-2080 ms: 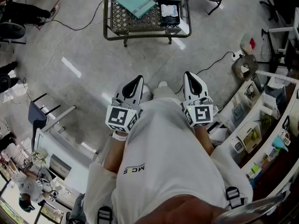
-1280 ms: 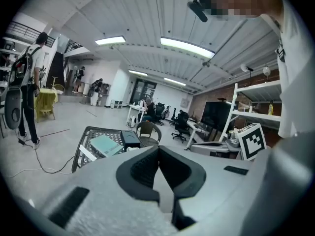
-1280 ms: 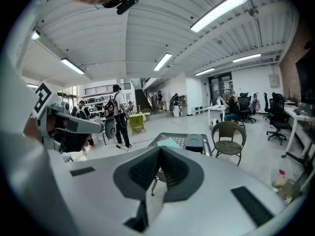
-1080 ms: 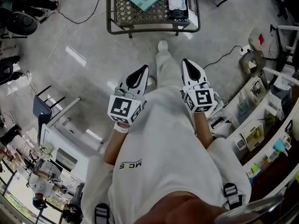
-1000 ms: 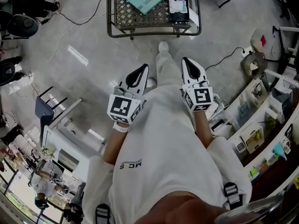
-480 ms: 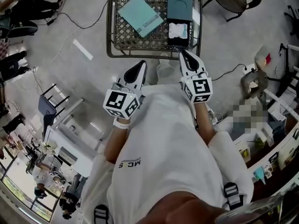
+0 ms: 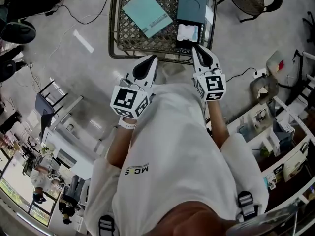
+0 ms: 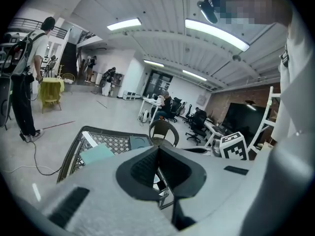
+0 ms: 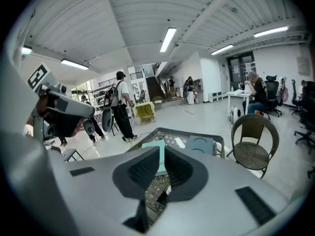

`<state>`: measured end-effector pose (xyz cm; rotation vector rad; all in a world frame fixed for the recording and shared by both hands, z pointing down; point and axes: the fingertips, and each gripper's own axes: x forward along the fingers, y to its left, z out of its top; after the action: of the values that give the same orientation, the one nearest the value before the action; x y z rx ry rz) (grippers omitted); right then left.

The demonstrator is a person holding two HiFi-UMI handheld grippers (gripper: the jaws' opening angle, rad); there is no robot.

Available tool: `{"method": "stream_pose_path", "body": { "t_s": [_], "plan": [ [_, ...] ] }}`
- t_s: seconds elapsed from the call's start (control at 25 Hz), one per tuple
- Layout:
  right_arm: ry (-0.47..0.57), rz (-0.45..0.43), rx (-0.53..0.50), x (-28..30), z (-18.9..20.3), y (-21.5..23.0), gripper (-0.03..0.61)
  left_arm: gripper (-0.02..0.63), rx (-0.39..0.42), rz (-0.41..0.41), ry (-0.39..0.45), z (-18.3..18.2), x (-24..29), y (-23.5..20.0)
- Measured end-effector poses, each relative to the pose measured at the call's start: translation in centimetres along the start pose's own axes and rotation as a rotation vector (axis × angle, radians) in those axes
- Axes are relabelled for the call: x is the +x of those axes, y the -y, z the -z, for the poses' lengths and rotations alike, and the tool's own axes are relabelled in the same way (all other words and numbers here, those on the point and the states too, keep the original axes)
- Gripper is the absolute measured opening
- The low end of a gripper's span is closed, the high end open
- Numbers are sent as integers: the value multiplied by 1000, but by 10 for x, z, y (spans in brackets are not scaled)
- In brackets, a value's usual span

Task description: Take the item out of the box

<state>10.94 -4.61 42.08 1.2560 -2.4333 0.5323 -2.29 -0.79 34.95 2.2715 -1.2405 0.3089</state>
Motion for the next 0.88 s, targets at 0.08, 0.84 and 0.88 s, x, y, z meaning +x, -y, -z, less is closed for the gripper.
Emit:
{"method": "stream_pose_path", "body": {
  "t_s": [0.08, 0.84, 0.88],
  "plan": [
    [6, -9, -18, 6, 1, 1, 25, 25, -7, -8, -4, 4, 2, -5],
    [-330, -168, -185, 104, 99, 4, 95, 25, -39, -23, -92, 62, 48, -53],
    [-352, -172, -220, 108, 107, 6, 98, 25, -44, -24, -99, 66, 50, -56]
  ]
}}
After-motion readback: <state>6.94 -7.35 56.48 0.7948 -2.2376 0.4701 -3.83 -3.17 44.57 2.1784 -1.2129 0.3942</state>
